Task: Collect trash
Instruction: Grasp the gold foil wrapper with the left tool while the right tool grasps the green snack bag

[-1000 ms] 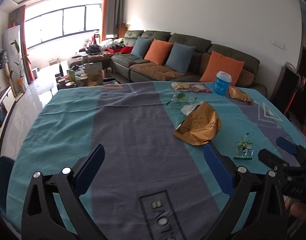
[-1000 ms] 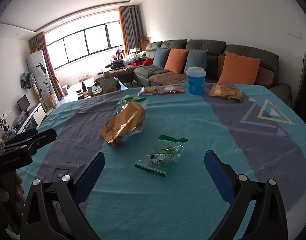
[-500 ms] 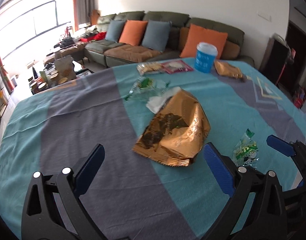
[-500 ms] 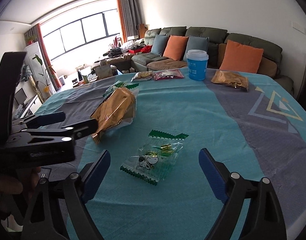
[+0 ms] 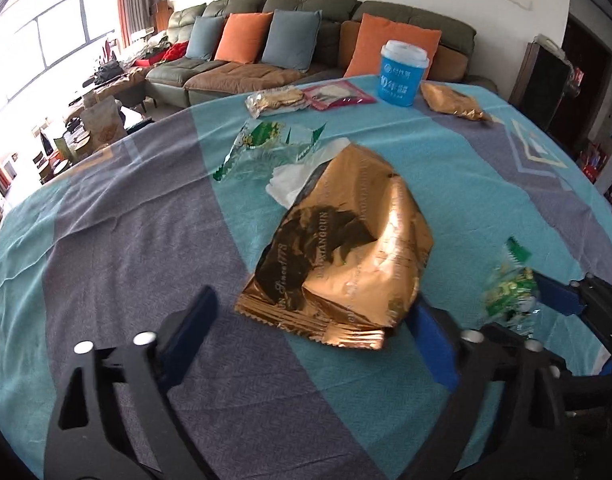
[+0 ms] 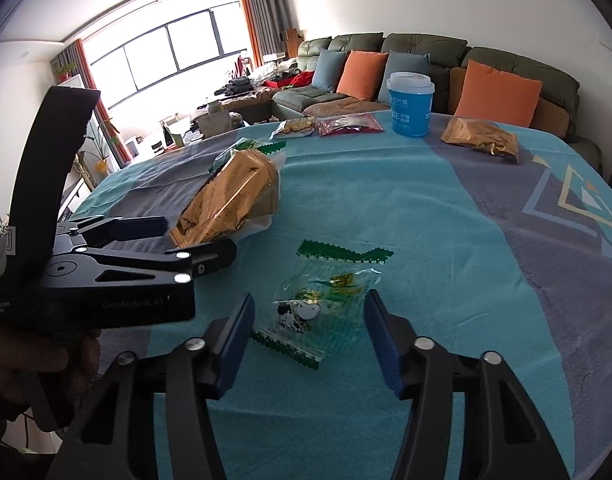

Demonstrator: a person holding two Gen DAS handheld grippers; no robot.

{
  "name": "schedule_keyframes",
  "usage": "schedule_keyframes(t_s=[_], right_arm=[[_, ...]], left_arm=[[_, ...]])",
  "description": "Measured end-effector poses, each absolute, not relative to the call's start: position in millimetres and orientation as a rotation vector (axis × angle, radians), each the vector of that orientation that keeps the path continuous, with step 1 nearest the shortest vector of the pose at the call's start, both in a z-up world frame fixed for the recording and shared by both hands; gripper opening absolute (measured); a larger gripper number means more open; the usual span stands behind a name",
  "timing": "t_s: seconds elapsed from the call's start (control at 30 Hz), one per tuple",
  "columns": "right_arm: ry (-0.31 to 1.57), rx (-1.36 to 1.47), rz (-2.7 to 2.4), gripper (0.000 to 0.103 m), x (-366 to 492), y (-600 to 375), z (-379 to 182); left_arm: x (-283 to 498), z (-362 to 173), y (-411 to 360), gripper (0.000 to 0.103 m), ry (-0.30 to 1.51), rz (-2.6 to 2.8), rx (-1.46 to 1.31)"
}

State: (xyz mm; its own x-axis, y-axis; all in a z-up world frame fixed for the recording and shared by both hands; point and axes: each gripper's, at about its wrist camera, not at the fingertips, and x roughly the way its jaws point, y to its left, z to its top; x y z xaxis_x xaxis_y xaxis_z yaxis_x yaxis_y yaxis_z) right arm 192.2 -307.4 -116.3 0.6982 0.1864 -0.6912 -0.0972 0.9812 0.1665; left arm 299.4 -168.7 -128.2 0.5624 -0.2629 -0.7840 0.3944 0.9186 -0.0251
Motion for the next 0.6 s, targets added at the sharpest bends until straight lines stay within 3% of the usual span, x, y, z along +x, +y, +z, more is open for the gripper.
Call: schedule_keyframes(t_s=[0.2,0.23,0.43,0.6], right_arm=[[0.775,0.124,0.169,0.036,190,-306,-114],[0.777,0.124,0.173,0.023,189,-306,-114],[0.767,0.122,0.182,0.012,184,-304,-111],[0.756,0.115,0.184,0.001,181,-305,-108]], left_arm=[[289,-122,-160,0.059,0.862,-0.387,0.139],[288,-121,-158,0.050,0.856,-0.385,0.132],[280,-112,-151,0.018,0.808,-0.389,0.118],[273,-105,-150,0.012,0.766,-0.405,0.112]])
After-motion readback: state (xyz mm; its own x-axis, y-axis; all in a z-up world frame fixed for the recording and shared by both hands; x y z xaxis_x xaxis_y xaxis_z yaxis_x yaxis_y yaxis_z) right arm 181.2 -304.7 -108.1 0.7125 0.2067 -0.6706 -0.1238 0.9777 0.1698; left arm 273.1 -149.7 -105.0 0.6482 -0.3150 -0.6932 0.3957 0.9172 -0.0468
